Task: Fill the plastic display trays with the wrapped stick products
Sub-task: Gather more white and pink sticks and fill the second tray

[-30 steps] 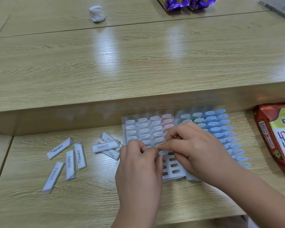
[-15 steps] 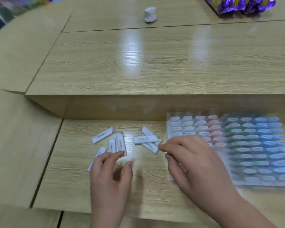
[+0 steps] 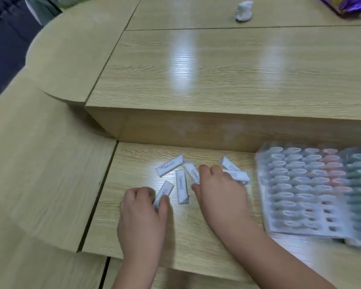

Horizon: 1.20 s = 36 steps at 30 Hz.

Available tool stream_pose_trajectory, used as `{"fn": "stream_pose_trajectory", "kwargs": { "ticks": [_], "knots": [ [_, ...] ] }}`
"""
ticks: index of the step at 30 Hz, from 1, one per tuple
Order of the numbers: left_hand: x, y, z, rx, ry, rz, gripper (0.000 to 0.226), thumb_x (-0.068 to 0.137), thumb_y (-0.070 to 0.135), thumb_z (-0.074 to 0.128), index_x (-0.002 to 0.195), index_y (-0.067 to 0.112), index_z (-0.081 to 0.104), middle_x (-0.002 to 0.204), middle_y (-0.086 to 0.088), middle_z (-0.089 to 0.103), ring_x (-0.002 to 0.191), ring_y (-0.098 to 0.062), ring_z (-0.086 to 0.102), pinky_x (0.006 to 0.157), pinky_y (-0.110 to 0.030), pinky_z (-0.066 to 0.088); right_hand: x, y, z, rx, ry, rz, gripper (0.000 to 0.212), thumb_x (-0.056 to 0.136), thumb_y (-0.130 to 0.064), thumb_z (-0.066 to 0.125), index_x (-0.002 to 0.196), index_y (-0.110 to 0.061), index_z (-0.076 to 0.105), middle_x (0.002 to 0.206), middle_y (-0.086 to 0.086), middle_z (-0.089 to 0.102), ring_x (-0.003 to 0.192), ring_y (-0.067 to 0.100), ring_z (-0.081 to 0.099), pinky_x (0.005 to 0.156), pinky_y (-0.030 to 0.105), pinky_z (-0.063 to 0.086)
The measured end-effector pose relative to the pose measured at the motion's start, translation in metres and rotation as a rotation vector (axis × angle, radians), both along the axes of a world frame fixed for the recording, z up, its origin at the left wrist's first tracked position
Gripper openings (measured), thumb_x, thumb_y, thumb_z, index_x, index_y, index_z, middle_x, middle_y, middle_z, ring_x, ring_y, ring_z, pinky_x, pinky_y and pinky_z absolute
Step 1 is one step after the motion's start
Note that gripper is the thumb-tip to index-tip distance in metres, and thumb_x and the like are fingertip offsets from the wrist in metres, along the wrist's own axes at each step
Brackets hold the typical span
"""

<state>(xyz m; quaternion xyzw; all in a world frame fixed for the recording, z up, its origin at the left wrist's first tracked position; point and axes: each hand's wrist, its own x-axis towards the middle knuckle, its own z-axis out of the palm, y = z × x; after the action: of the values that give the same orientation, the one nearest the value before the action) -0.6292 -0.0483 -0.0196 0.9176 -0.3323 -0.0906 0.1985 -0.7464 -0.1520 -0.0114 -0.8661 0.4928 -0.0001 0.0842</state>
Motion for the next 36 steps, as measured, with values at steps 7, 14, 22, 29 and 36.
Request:
{"fn": "stream_pose_trajectory", "kwargs": {
  "ticks": [7,14,22,29,36],
  "knots": [
    [-0.006,0.006,0.009,-0.116,0.156,0.013,0.016,0.088,0.035,0.068,0.082,0.028,0.055,0.081,0.013,0.056,0.076,-0.012,0.055,0.057,-0.032,0.036,-0.023,0.004,0.017,0.159,-0.203,-0.075,0.023,0.099,-0.048,0.046,0.109,-0.032,0.059,0.104,-0.010,0.056,0.095,0.016,0.059,0.064,0.030,0.040],
    [-0.038,-0.008,0.053,-0.388,0.388,-0.088,0.014,0.089,0.038,0.066,0.093,0.047,0.056,0.094,0.027,0.064,0.053,-0.004,0.066,0.055,-0.038,0.052,-0.091,0.018,0.062,0.213,-0.640,-0.170,0.009,0.088,-0.049,0.054,0.091,-0.041,0.057,0.085,-0.020,0.057,0.077,0.002,0.058,0.059,0.018,0.043],
    [-0.115,-0.043,0.087,-0.477,0.464,-0.387,0.029,0.077,0.039,0.068,0.103,0.050,0.061,0.090,0.021,0.071,0.075,-0.007,0.067,0.063,-0.009,0.048,-0.201,-0.014,0.087,0.366,-0.887,-0.213,0.060,0.081,-0.031,0.061,0.130,-0.057,0.040,0.098,-0.010,0.063,0.065,0.018,0.067,0.060,0.037,0.059],
    [-0.168,-0.068,0.087,-0.427,0.367,-0.596,0.024,0.082,0.033,0.066,0.100,0.047,0.060,0.088,0.027,0.067,0.071,0.003,0.066,0.056,-0.010,0.047,-0.244,-0.044,0.074,0.204,-0.813,-0.259,0.037,0.087,-0.030,0.061,0.110,-0.056,0.047,0.088,-0.020,0.062,0.050,0.005,0.064,0.046,0.014,0.045],
    [-0.188,-0.076,0.073,-0.437,0.197,-0.723,0.024,0.075,0.016,0.074,0.091,0.033,0.075,0.088,0.022,0.064,0.069,0.007,0.058,0.065,-0.006,0.045,-0.245,-0.060,0.060,0.140,-0.778,-0.174,0.008,0.092,-0.043,0.047,0.089,-0.038,0.052,0.070,-0.018,0.057,0.046,0.007,0.048,0.044,0.012,0.028]
  ]
}}
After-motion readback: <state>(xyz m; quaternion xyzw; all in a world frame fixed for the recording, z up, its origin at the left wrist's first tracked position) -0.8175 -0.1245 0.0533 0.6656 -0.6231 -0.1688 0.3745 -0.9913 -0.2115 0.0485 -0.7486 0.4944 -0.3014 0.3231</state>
